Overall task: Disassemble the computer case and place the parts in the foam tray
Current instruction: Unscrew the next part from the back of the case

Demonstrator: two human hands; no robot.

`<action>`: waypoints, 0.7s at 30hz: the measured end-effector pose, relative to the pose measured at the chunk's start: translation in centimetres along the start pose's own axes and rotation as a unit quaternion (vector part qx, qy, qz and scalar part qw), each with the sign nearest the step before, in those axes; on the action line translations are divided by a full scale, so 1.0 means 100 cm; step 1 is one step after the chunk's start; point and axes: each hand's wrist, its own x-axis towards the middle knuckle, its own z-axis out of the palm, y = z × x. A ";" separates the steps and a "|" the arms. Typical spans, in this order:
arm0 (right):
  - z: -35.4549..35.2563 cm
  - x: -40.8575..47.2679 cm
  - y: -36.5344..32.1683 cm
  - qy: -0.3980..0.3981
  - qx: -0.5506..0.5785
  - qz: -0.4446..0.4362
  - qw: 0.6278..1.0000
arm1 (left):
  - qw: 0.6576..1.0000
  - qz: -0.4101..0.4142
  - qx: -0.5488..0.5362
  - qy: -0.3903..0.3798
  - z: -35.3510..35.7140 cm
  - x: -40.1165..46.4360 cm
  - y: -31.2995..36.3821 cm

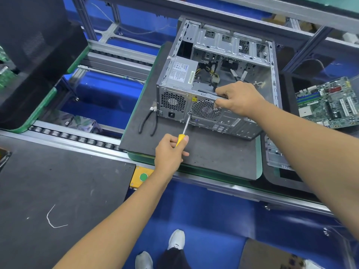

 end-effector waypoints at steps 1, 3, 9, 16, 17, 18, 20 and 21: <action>0.000 0.000 0.000 -0.001 0.001 0.001 1.000 | 1.000 -0.020 -0.015 -0.015 0.000 0.000 0.000; 0.000 0.000 0.000 -0.001 0.000 0.001 1.000 | 0.998 -0.050 -0.037 -0.029 0.000 0.000 0.001; 0.000 0.000 0.000 -0.001 -0.001 0.001 1.000 | 0.973 -0.125 -0.157 -0.115 0.002 0.001 0.005; -0.002 -0.001 -0.002 -0.005 0.005 0.004 1.000 | 0.995 -0.034 -0.089 -0.007 -0.003 0.003 -0.002; -0.002 -0.001 -0.002 -0.005 0.005 0.003 1.000 | 0.996 -0.033 -0.084 -0.006 -0.004 0.003 0.000; -0.002 -0.001 -0.002 -0.005 0.004 0.003 1.000 | 0.996 -0.035 -0.080 -0.013 -0.005 0.003 0.001; -0.002 -0.002 -0.002 -0.006 0.004 0.005 1.000 | 0.994 -0.052 -0.085 -0.035 -0.007 0.002 0.004; -0.002 -0.001 -0.002 -0.006 0.005 0.005 1.000 | 0.993 -0.061 -0.091 -0.046 -0.007 0.001 0.005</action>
